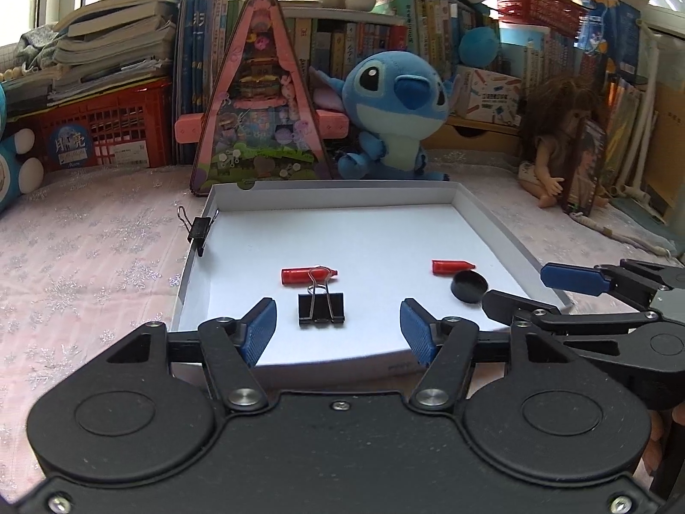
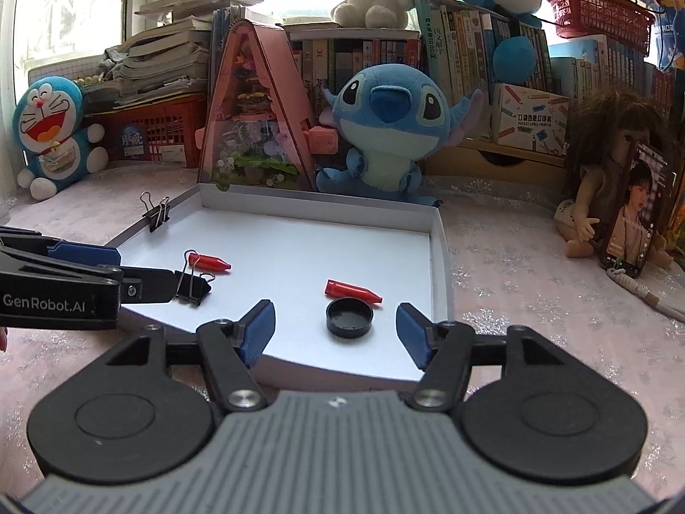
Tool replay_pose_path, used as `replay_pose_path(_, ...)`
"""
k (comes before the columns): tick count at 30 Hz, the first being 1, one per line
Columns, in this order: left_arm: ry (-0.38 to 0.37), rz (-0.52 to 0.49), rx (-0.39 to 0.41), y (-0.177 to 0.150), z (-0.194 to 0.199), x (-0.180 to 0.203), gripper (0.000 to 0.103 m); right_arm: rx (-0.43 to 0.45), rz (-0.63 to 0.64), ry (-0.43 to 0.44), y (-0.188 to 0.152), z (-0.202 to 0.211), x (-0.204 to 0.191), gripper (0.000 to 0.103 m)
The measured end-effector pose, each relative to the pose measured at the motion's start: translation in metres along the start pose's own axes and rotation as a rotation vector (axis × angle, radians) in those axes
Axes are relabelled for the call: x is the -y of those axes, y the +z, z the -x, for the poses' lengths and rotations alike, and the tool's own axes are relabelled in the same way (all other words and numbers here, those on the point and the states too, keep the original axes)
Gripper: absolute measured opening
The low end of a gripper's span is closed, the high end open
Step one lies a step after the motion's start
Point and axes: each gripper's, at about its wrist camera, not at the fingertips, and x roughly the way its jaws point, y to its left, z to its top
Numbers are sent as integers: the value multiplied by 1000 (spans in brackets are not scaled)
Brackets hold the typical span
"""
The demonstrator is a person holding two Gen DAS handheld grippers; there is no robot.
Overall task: Organize rigid objects
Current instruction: 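Open the left tool to drop the clip in the tray while the right tool releases the lid, then move the left tool toward a black lid while the right tool approaches the clear plastic cap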
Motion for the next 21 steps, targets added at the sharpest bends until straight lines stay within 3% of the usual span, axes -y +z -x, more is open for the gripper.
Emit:
replay_pose_path(13,-59,-33,14,-37,49,2,70,9,18,41,-30,42,-4,81)
replay_pose_path(21,-52,-60,19,-65,72,6,70,16,8,57,-51,66,-9,83)
